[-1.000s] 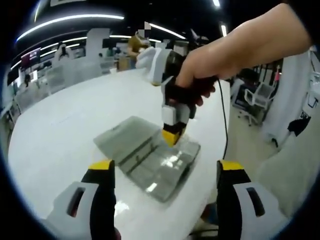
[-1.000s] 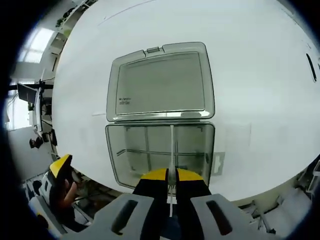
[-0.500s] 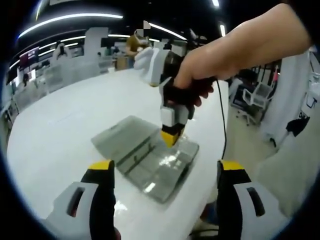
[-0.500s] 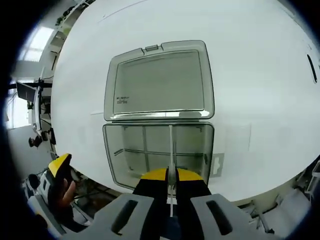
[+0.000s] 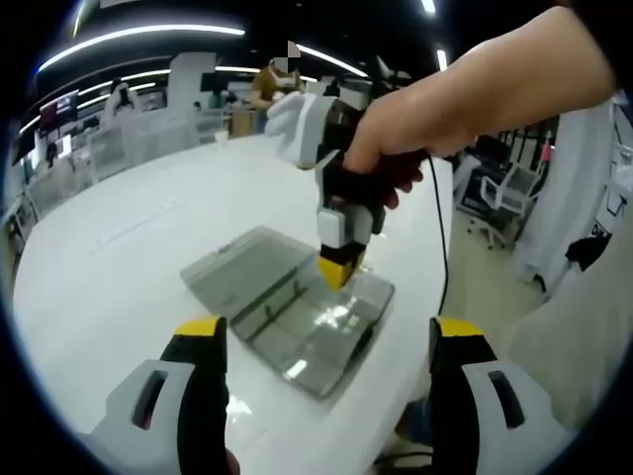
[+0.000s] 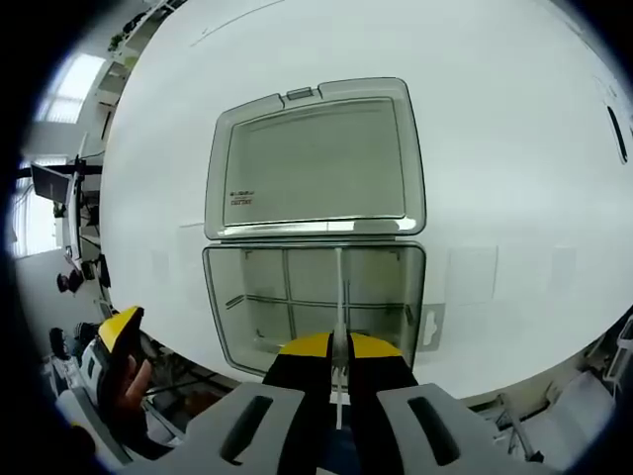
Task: Insert the divider into the dual guide fixture by aligning both edges with the guide slots and pushing it downward to the bottom, including one-sided entry, uneven engagement, binding, and posture correction.
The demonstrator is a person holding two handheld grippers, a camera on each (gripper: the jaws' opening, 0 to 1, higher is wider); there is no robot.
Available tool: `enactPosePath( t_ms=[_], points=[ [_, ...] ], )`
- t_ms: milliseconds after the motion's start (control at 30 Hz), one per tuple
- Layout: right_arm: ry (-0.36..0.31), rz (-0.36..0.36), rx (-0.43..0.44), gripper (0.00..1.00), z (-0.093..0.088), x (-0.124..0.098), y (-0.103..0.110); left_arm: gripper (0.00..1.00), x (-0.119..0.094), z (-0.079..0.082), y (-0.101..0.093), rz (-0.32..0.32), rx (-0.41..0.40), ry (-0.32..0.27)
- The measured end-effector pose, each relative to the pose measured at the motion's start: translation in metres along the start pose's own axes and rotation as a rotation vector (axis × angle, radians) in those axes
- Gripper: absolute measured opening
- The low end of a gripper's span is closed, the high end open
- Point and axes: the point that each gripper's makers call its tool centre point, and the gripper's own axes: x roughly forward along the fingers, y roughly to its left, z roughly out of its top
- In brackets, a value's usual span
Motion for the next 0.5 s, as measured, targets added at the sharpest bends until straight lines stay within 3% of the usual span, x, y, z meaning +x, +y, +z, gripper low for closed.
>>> enactPosePath(
  t_ms=[500],
  points=[
    [0.001,-0.009,-0.004,0.00,-0.0013,0.0048,-0.0013,0.81,-0.0012,-0.0015,0.0027,0.001,-0.004,0.004]
  ],
)
